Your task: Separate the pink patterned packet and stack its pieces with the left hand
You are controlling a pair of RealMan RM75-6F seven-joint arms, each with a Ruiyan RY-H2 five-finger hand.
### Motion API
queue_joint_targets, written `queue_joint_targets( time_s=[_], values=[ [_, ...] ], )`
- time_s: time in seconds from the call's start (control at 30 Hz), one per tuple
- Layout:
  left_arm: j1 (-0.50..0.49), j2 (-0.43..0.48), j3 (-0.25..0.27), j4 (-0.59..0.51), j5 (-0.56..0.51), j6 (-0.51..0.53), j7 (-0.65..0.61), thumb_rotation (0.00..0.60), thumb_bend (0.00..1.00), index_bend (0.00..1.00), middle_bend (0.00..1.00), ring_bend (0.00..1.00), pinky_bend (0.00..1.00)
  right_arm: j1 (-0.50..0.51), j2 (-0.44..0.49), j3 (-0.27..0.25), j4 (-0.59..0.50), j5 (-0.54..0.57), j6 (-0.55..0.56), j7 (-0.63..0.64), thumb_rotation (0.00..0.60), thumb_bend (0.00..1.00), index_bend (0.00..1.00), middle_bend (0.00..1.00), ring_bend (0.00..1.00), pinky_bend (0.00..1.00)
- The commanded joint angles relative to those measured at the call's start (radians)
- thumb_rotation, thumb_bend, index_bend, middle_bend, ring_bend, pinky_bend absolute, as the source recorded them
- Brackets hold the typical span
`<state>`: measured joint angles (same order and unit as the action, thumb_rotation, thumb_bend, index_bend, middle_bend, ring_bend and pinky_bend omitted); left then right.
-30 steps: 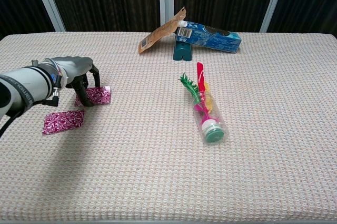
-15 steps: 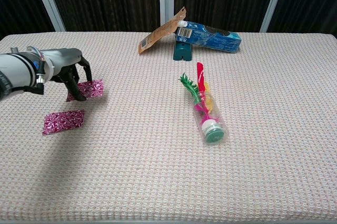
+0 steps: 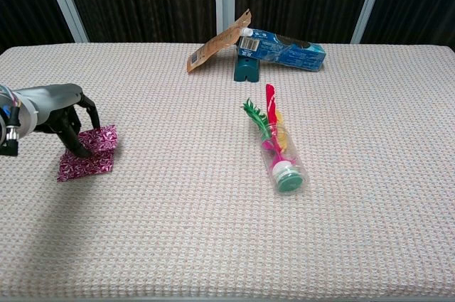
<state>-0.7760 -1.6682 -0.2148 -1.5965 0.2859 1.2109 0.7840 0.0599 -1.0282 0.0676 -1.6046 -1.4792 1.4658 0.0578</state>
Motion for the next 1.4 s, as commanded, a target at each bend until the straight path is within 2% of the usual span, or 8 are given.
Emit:
queue_joint_targets(
  time_s=[0.03, 0.43, 0.93, 1.4],
  values=[
    [0.012, 0.002, 0.011, -0.02, 0.007, 0.015, -0.003, 0.6, 0.26, 0.45, 0.88, 0.9, 0.94, 0.001, -0.001, -0.001, 0.0, -0.001, -0.001, -0.001, 0.523, 0.2, 0.13, 0.09, 0.0, 0.0],
    [0.03, -0.003, 0.056, -0.028, 0.057, 0.003, 0.005, 0.6, 0.27, 0.44, 0.88, 0.9, 0.94, 0.003, -0.003, 0.0, -0.002, 0.0, -0.003, -0.005, 0.517, 0.2, 0.13, 0.09, 0.0, 0.0],
    [0.028, 0.008, 0.078, -0.016, 0.069, -0.047, 0.018, 0.6, 0.27, 0.42, 0.88, 0.9, 0.94, 0.002, -0.002, -0.001, -0.011, 0.002, -0.002, -0.016, 0.517, 0.2, 0.13, 0.09, 0.0, 0.0],
    [0.035, 0.011, 0.078, 0.018, 0.068, -0.063, 0.006, 0.6, 0.27, 0.42, 0.88, 0.9, 0.94, 0.003, 0.0, -0.001, -0.019, 0.005, -0.005, -0.026, 0.519, 0.2, 0.13, 0.09, 0.0, 0.0]
  ],
)
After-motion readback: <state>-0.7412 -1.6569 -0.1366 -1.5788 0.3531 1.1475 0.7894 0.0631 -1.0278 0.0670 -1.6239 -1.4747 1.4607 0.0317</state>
